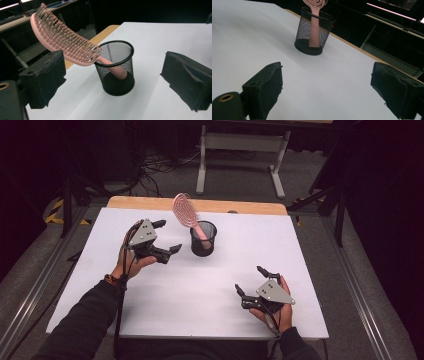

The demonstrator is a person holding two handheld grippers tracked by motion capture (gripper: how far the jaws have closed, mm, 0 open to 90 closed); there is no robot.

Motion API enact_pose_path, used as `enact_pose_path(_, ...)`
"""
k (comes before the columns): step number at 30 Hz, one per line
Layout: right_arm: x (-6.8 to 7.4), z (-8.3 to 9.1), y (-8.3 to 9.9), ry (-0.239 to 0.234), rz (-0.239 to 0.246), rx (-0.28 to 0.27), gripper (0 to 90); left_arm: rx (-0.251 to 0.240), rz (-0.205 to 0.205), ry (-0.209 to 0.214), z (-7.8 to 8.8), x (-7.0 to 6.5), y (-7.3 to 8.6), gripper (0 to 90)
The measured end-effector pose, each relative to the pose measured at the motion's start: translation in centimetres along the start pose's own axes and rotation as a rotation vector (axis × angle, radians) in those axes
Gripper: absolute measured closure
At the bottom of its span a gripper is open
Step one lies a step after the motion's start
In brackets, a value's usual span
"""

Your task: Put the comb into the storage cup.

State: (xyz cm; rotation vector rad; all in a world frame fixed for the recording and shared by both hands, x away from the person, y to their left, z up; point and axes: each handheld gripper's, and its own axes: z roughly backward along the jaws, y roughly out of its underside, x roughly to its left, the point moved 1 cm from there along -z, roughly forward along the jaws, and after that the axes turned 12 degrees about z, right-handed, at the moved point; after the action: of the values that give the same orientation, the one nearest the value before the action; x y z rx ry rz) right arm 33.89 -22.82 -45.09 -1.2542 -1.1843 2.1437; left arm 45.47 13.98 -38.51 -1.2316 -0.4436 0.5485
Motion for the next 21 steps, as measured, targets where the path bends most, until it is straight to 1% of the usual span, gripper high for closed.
enact_pose_path(2, 0.0, 0.0, 0.0, 0.0, 0.0, -0.003, 11.1, 0.005, -0.011, -0.006, 0.1, -0.2, 0.1, 5.9)
enact_pose_path(6, 0.0, 0.1, -0.1, 0.001, 0.001, -0.004, 11.1, 0.0, -0.018, 0.01, 0.6, -0.6, 0.2, 5.8)
enact_pose_path(7, 0.0, 0.0, -0.1, 0.001, 0.001, -0.004, 11.1, -0.005, -0.018, 0.008, 0.7, -0.7, 0.3, 5.9)
enact_pose_path(9, 0.0, 0.0, -0.1, 0.0, 0.001, -0.004, 11.1, -0.002, -0.026, 0.017, 1.0, -1.0, 0.4, 5.9)
enact_pose_path(10, 0.0, 0.1, -0.1, 0.0, 0.002, -0.004, 11.1, 0.002, -0.03, 0.007, 1.1, -1.2, 0.4, 5.9)
enact_pose_path(12, 0.1, 0.1, -0.1, -0.001, 0.004, -0.004, 11.1, -0.001, -0.037, 0.017, 1.3, -1.3, 0.5, 5.8)
enact_pose_path(15, 0.1, 0.1, -0.2, -0.002, 0.003, -0.004, 11.1, 0.004, -0.045, 0.019, 1.6, -1.6, 0.7, 5.8)
enact_pose_path(18, 0.1, 0.0, -0.2, -0.003, 0.003, -0.005, 11.2, -0.002, -0.045, 0.022, 1.7, -1.7, 0.8, 5.6)
enact_pose_path(19, 0.1, 0.0, -0.2, -0.003, 0.004, -0.005, 11.2, 0.001, -0.044, 0.03, 2.0, -1.8, 1.0, 5.6)
enact_pose_path(20, 0.1, 0.1, -0.2, 0.004, 0.006, -0.004, 11.4, 0.0, -0.049, 0.024, 2.1, -1.9, 1.1, 5.6)
enact_pose_path(21, 0.1, 0.1, -0.2, 0.007, 0.004, -0.007, 11.6, 0.0, -0.046, 0.025, 2.2, -2.0, 1.2, 5.6)
